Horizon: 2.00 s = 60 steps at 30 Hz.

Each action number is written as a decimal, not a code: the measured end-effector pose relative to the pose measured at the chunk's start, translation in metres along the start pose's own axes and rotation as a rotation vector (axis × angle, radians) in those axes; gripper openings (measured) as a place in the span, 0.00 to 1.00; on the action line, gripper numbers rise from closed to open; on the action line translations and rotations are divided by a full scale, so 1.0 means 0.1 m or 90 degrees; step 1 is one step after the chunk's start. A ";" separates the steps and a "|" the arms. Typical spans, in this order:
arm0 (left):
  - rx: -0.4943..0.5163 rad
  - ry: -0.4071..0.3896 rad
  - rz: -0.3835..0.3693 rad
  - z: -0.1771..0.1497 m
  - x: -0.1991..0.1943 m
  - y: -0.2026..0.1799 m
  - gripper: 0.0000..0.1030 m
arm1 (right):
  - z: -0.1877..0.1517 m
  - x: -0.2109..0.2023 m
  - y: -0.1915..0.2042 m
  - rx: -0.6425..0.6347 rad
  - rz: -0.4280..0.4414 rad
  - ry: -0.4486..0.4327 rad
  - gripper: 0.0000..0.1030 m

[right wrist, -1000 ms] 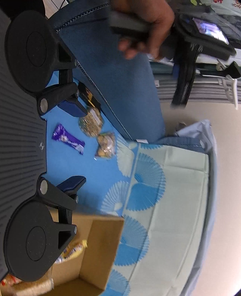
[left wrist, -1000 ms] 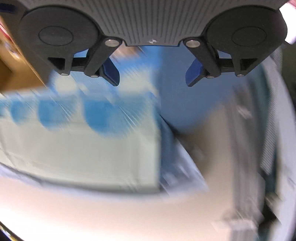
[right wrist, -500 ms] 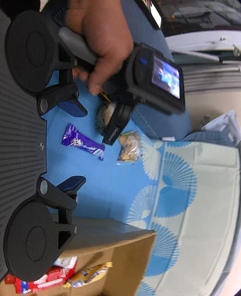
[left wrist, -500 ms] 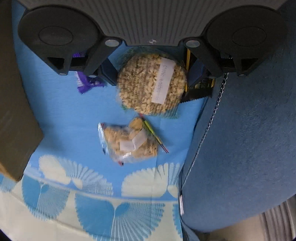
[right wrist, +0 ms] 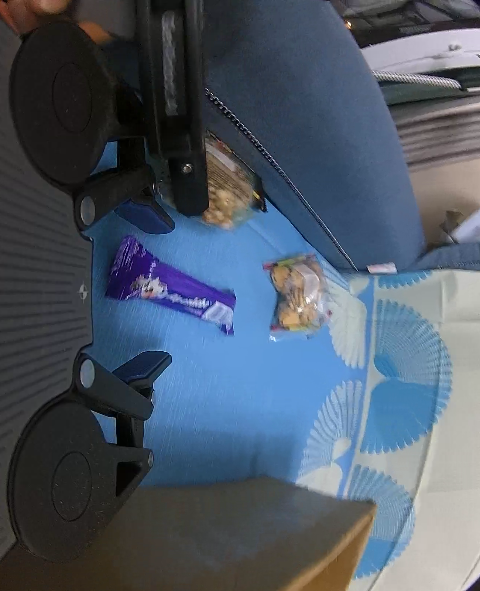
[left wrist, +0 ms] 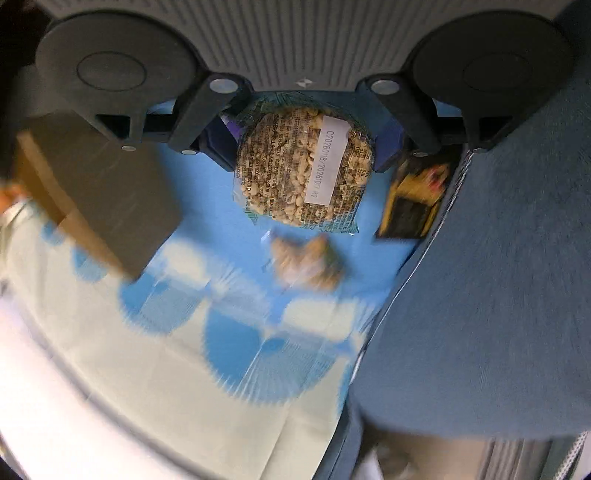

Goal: Organize snacks
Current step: 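Grasp the round nut cookie pack with the left tool while the right tool grasps the purple chocolate bar, then hold the nut cookie pack with the left tool while the right tool holds the purple bar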

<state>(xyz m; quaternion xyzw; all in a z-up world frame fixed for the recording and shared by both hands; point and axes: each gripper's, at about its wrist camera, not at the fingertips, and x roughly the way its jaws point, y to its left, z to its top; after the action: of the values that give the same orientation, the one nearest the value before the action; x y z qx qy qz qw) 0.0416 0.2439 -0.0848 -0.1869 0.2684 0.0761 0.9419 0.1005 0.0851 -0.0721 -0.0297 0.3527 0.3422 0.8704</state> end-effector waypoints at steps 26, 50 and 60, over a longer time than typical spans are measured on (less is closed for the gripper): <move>-0.023 0.049 0.011 -0.09 -0.29 -0.04 0.80 | -0.03 -0.82 0.01 -0.017 -0.002 0.076 0.17; 0.121 0.214 0.100 -0.50 -0.43 -0.54 0.81 | -0.61 -0.96 0.04 0.031 -0.015 0.144 0.38; 0.146 0.243 0.108 -0.54 -0.34 -0.60 0.83 | -0.59 -0.93 -0.03 0.035 -0.021 0.132 0.46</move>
<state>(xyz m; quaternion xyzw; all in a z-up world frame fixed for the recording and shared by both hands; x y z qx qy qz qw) 0.0019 0.1665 -0.0908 -0.0663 0.4630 0.0873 0.8795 0.0193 0.0120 -0.0583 -0.0467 0.4499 0.3133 0.8350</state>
